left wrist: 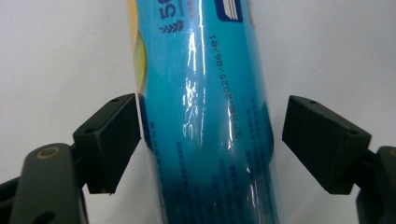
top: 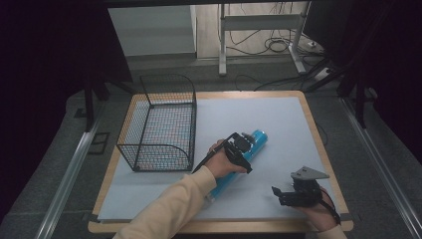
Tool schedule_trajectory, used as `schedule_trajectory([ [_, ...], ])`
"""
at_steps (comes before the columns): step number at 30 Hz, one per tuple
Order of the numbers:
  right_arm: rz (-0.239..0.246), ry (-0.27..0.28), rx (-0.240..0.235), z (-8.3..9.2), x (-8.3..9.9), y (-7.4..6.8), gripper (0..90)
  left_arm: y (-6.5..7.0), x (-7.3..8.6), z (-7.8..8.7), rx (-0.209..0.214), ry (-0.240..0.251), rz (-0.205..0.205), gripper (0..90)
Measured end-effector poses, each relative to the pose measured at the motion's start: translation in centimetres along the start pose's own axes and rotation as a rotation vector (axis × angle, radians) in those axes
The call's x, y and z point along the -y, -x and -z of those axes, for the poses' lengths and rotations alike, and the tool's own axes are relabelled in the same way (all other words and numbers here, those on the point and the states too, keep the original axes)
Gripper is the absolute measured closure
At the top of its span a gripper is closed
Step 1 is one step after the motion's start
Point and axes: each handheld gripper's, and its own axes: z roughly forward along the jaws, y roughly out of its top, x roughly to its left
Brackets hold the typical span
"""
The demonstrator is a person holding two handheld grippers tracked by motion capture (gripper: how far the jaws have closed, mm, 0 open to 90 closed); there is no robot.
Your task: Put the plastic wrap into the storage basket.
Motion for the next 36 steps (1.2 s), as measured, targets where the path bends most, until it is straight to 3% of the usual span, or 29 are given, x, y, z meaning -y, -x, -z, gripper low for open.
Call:
schedule_trajectory([
  [2, -0.001, -0.001, 0.000, 0.0, 0.0, 0.0, 12.6, -0.2, -0.2, -0.4, 0.002, -0.009, 0.016, 21.7],
  [6, 0.006, 0.003, 0.009, 0.2, -0.1, 0.1, 12.6, -0.3, -0.2, -0.8, -0.001, -0.038, 0.003, 27.9],
  [11, -0.022, 0.010, 0.020, 0.5, 0.0, 0.8, 12.6, -0.7, -0.2, -0.7, 0.025, -0.039, 0.028, 28.8],
  [17, -0.020, 0.012, 0.018, 0.6, 0.0, 0.6, 12.6, -1.4, -0.4, -0.6, 0.067, -0.053, 0.056, 29.6],
  [20, -0.017, 0.014, 0.019, 0.6, 0.0, 0.6, 12.6, -1.5, -0.4, -0.4, 0.072, -0.069, 0.046, 29.8],
  [28, -0.019, 0.017, 0.021, 0.6, 0.0, 0.7, 12.7, -1.8, -0.9, 2.0, 0.067, -0.055, 0.016, 30.4],
  [36, -0.020, 0.019, 0.022, 0.6, 0.0, 0.7, 12.7, -2.3, -1.0, 5.2, 0.072, -0.007, -0.022, 30.9],
])
